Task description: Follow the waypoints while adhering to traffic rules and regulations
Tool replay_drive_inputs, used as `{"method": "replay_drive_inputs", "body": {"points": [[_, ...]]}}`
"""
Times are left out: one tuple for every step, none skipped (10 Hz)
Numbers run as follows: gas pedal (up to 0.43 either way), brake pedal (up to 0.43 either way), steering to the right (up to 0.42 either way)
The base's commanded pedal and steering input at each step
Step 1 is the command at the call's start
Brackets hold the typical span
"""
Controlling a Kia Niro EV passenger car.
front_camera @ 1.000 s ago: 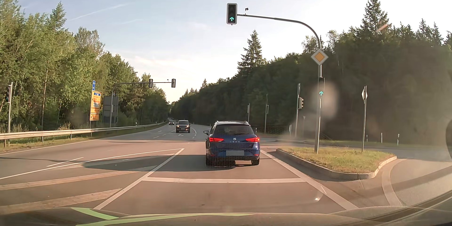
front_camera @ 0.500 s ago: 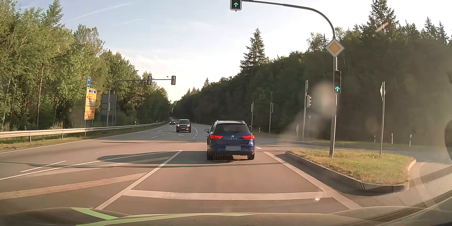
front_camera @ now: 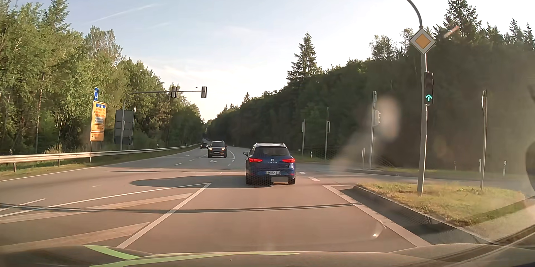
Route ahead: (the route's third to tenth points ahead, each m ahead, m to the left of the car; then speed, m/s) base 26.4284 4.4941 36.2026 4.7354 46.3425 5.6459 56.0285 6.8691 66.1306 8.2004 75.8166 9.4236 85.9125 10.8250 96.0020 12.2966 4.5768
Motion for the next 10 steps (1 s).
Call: {"method": "replay_drive_inputs", "body": {"points": [[0.209,0.000,-0.015],[0.209,0.000,-0.015],[0.209,0.000,-0.014],[0.209,0.000,-0.014],[0.209,0.000,-0.014],[0.209,0.000,-0.014],[0.220,0.000,-0.014],[0.220,0.000,-0.015],[0.220,0.000,-0.015],[0.220,0.000,-0.015]]}}
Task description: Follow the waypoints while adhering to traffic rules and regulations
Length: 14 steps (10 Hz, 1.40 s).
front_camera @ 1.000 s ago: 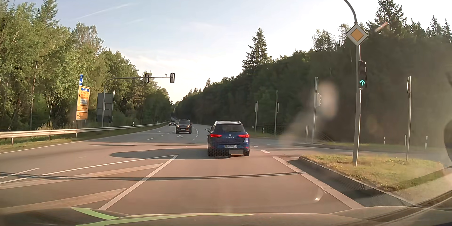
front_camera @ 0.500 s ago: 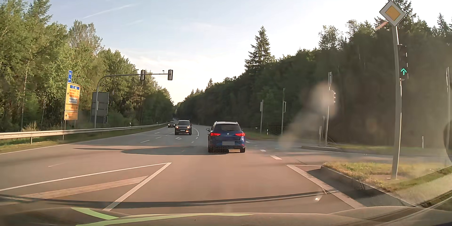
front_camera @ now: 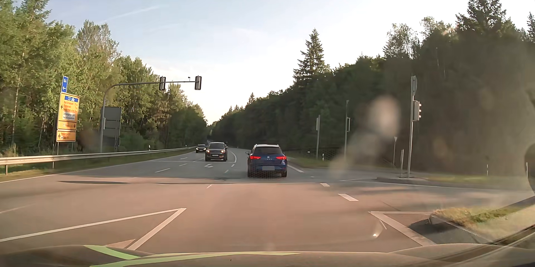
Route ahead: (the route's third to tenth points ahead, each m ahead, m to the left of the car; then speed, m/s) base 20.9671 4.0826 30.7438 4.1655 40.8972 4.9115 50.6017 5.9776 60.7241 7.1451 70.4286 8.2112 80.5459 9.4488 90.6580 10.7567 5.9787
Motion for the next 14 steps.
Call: {"method": "replay_drive_inputs", "body": {"points": [[0.220,0.000,-0.014],[0.220,0.000,-0.014],[0.220,0.000,-0.012],[0.220,0.000,-0.011],[0.220,0.000,-0.010],[0.228,0.000,-0.010],[0.228,0.000,-0.010],[0.228,0.000,-0.010],[0.228,0.000,-0.010],[0.228,0.000,-0.010],[0.228,0.000,-0.008],[0.228,0.000,-0.008],[0.240,0.000,-0.007],[0.240,0.000,-0.007]]}}
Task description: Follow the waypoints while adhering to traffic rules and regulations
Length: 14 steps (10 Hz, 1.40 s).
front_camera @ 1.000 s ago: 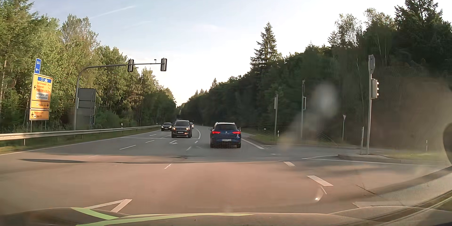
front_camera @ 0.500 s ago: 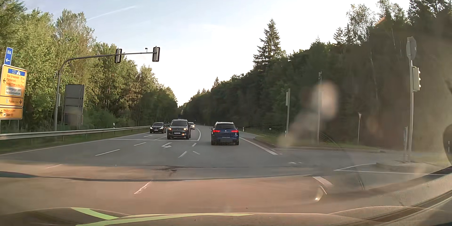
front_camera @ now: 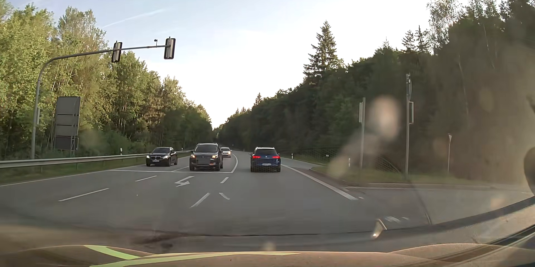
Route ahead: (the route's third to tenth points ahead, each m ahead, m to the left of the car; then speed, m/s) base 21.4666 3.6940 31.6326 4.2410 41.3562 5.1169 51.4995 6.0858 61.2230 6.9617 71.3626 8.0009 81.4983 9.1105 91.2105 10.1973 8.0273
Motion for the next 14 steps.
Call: {"method": "replay_drive_inputs", "body": {"points": [[0.240,0.000,-0.008],[0.240,0.000,-0.007],[0.240,0.000,-0.007],[0.240,0.000,-0.007],[0.240,0.000,-0.007],[0.240,0.000,-0.007],[0.248,0.000,-0.007],[0.248,0.000,-0.007],[0.248,0.000,-0.006],[0.248,0.000,-0.006],[0.248,0.000,-0.006],[0.248,0.000,-0.006],[0.248,0.000,-0.006],[0.248,0.000,-0.006]]}}
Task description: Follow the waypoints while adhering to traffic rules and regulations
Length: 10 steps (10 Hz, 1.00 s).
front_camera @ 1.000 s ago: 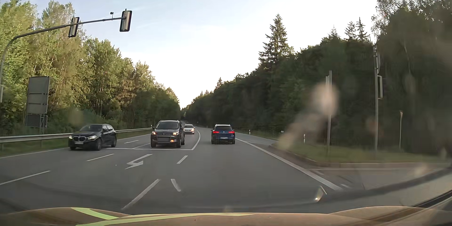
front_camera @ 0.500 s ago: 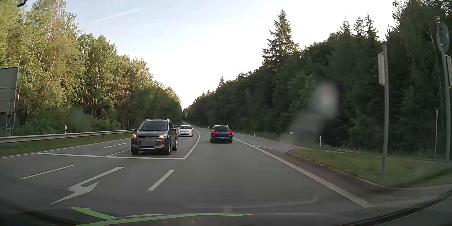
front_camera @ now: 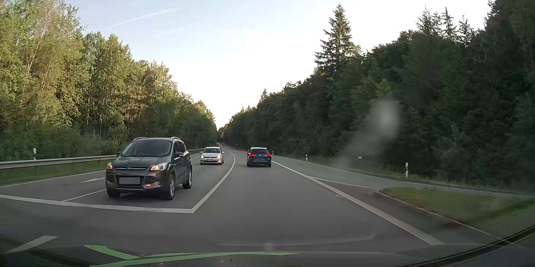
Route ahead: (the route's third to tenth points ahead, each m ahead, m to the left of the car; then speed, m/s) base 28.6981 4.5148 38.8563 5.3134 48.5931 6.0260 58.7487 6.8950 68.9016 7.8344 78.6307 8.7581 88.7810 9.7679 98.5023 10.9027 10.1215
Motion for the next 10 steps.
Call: {"method": "replay_drive_inputs", "body": {"points": [[0.248,0.000,-0.006],[0.248,0.000,-0.006],[0.248,0.000,-0.008],[0.248,0.000,-0.009],[0.248,0.000,-0.011],[0.248,0.000,-0.013],[0.248,0.000,-0.013],[0.248,0.000,-0.013],[0.260,0.000,-0.013],[0.260,0.000,-0.013]]}}
